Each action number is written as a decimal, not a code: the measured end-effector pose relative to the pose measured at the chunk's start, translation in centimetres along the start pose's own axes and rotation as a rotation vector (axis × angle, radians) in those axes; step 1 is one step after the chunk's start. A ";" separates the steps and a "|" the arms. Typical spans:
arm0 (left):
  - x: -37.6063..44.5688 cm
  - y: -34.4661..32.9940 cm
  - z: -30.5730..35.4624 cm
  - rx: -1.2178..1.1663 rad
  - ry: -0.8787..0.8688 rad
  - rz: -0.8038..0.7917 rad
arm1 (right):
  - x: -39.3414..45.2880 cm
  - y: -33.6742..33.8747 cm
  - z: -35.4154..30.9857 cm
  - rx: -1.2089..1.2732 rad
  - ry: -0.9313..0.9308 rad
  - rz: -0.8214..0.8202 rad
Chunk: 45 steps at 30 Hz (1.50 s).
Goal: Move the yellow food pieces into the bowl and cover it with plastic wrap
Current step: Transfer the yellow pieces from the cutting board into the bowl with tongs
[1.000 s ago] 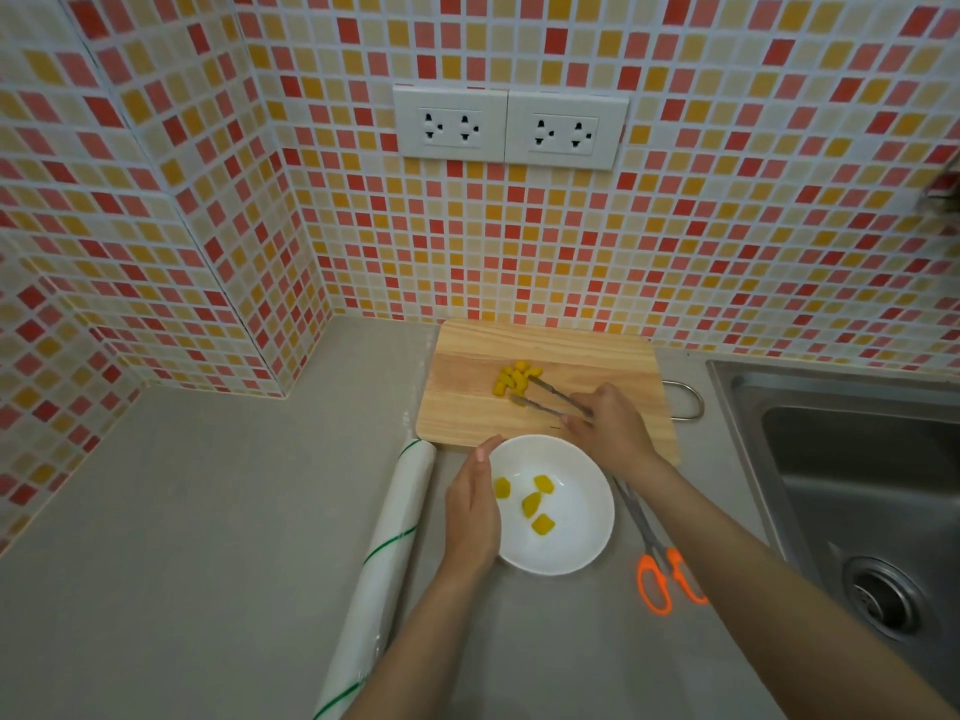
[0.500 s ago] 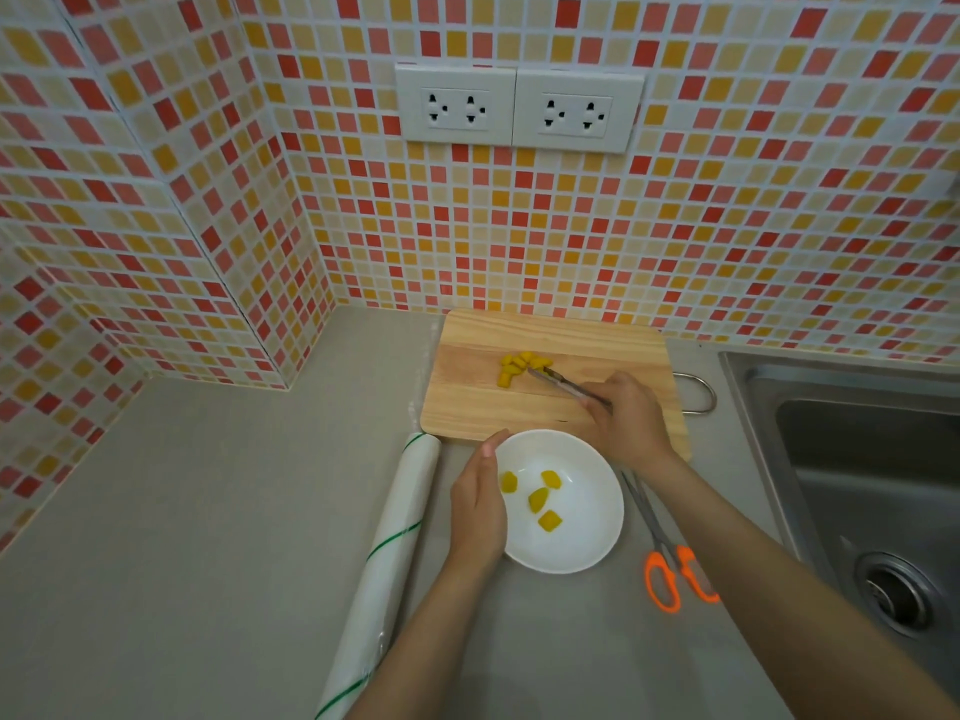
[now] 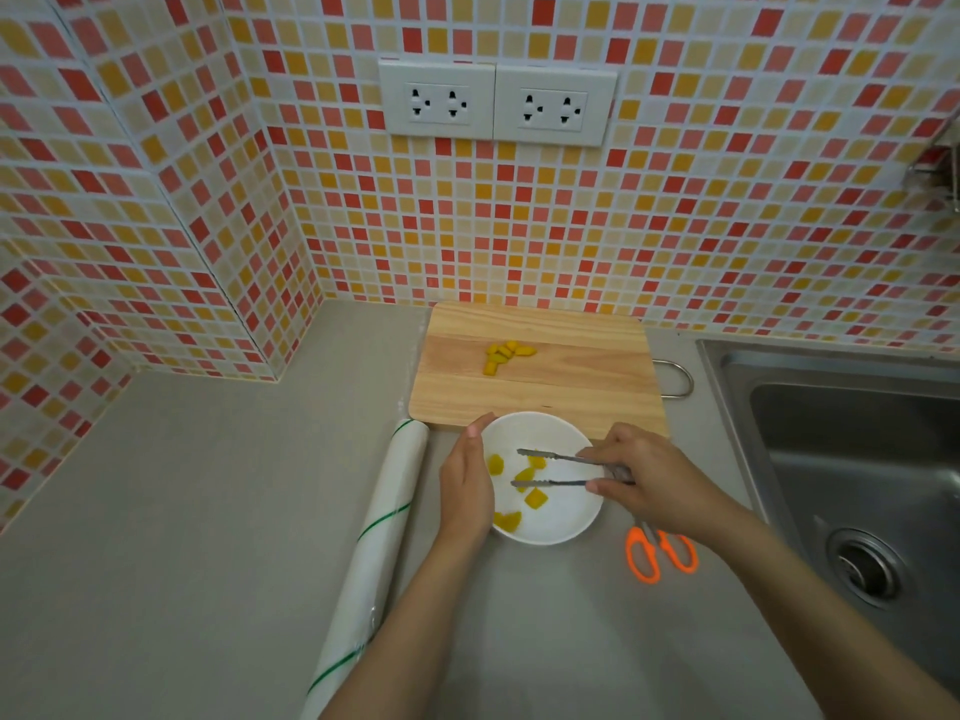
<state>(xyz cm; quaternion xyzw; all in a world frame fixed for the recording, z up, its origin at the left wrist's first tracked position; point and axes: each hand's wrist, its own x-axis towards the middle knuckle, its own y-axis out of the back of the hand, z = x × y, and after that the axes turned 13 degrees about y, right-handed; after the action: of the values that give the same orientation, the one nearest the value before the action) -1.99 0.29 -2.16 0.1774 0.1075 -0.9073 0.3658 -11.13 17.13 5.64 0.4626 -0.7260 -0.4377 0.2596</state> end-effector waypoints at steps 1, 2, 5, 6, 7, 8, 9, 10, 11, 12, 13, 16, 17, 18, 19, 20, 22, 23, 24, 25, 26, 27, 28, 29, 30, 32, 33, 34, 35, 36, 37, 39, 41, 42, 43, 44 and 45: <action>0.0 0.0 0.0 -0.007 0.004 -0.001 | 0.2 0.4 0.1 -0.003 0.009 0.015; 0.0 0.0 0.1 -0.013 0.010 -0.003 | 0.5 0.7 0.4 -0.012 0.012 0.037; -0.1 0.0 0.0 -0.020 0.016 -0.001 | 2.0 1.6 1.8 -0.026 -0.020 0.158; -0.1 0.0 0.0 -0.022 0.015 0.006 | 2.8 1.7 2.4 -0.028 -0.048 0.198; -0.1 0.0 0.0 -0.023 0.015 0.011 | 3.7 1.8 3.1 -0.034 -0.085 0.232; -0.1 0.0 0.0 -0.022 0.017 0.012 | 4.7 1.7 3.8 -0.040 -0.131 0.261; -0.1 0.0 -0.1 -0.019 0.019 0.010 | 5.7 1.6 4.5 -0.043 -0.178 0.289; -0.1 0.0 -0.1 -0.018 0.023 0.007 | 6.7 1.4 5.1 -0.040 -0.219 0.312; -0.1 0.0 -0.1 -0.019 0.025 0.007 | 7.8 1.1 5.6 -0.034 -0.251 0.328; 0.0 0.0 -0.1 -0.022 0.025 0.005 | 8.7 0.8 6.0 -0.025 -0.275 0.337; 0.0 -0.1 -0.1 -0.027 0.024 0.003 | 9.6 0.4 6.4 -0.017 -0.295 0.340; 0.1 0.0 -0.3 -0.038 0.025 0.002 | 11.9 -0.7 7.4 -0.017 -0.322 0.305; 0.2 0.0 -0.3 -0.037 0.028 0.003 | 12.5 -0.9 7.6 -0.011 -0.317 0.286; 0.2 0.0 -0.3 -0.035 0.032 0.005 | 12.9 -1.2 7.7 -0.003 -0.310 0.275; 0.3 0.0 -0.4 -0.031 0.035 0.007 | 13.2 -1.4 7.9 0.000 -0.303 0.278; 0.3 0.0 -0.4 -0.027 0.035 0.007 | 13.3 -1.6 8.1 -0.003 -0.298 0.292; 0.4 0.1 -0.5 -0.022 0.028 0.001 | 13.2 -1.8 8.3 -0.021 -0.301 0.328; 0.4 0.1 -0.6 -0.021 0.024 -0.004 | 13.0 -1.8 8.3 -0.030 -0.301 0.343; 0.4 0.1 -0.6 -0.019 0.021 -0.006 | 12.7 -1.7 8.2 -0.034 -0.298 0.355; 0.4 0.0 -0.6 -0.016 0.019 -0.008 | 12.3 -1.6 8.1 -0.037 -0.291 0.363; 0.4 0.0 -0.5 -0.015 0.018 -0.008 | 11.7 -1.4 7.8 -0.044 -0.279 0.368; 0.4 0.0 -0.5 -0.015 0.018 -0.011 | 11.0 -1.3 7.4 -0.049 -0.261 0.374; 0.4 0.1 -0.5 -0.016 0.019 -0.016 | 10.1 -1.1 7.0 -0.044 -0.237 0.384; 0.4 0.1 -0.5 -0.017 0.019 -0.022 | 8.9 -0.9 6.5 -0.031 -0.209 0.397; 0.4 0.1 -0.5 -0.020 0.019 -0.026 | 7.7 -0.8 5.9 -0.013 -0.177 0.408; 0.4 0.1 -0.5 -0.020 0.013 -0.025 | 5.0 -0.6 4.7 0.015 -0.115 0.423; 0.4 0.1 -0.5 -0.020 0.011 -0.023 | 3.6 -0.6 4.1 0.023 -0.090 0.425; 0.3 0.1 -0.4 -0.023 0.013 -0.021 | 2.3 -0.5 3.6 0.026 -0.071 0.421; 0.3 0.1 -0.3 -0.027 0.016 -0.021 | 1.1 -0.4 3.3 0.024 -0.059 0.410; 0.2 0.0 -0.3 -0.030 0.019 -0.023 | 0.1 -0.4 3.0 0.018 -0.052 0.389; 0.2 0.0 -0.3 -0.032 0.019 -0.024 | -0.9 -0.4 2.8 0.013 -0.048 0.363; 0.1 0.1 -0.1 -0.031 0.012 -0.026 | -2.3 -0.4 2.6 -0.003 -0.043 0.309; 0.0 0.1 -0.1 -0.022 0.007 -0.027 | -2.8 -0.3 2.5 -0.024 -0.045 0.277; 0.0 0.1 -0.1 -0.019 0.005 -0.027 | -2.8 -0.1 2.4 -0.033 -0.046 0.271; -0.1 0.1 -0.1 -0.018 0.003 -0.027 | -2.6 0.2 2.4 -0.039 -0.046 0.271; -0.1 0.1 -0.1 -0.019 0.004 -0.025 | -2.4 0.5 2.4 -0.040 -0.045 0.276; -0.1 0.1 -0.1 -0.022 0.006 -0.024 | -2.0 0.9 2.4 -0.037 -0.044 0.289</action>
<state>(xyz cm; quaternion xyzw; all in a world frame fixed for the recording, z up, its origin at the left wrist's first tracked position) -1.89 0.32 -2.18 0.1746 0.1207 -0.9099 0.3564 -12.53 20.08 5.27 0.3387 -0.7823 -0.4191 0.3125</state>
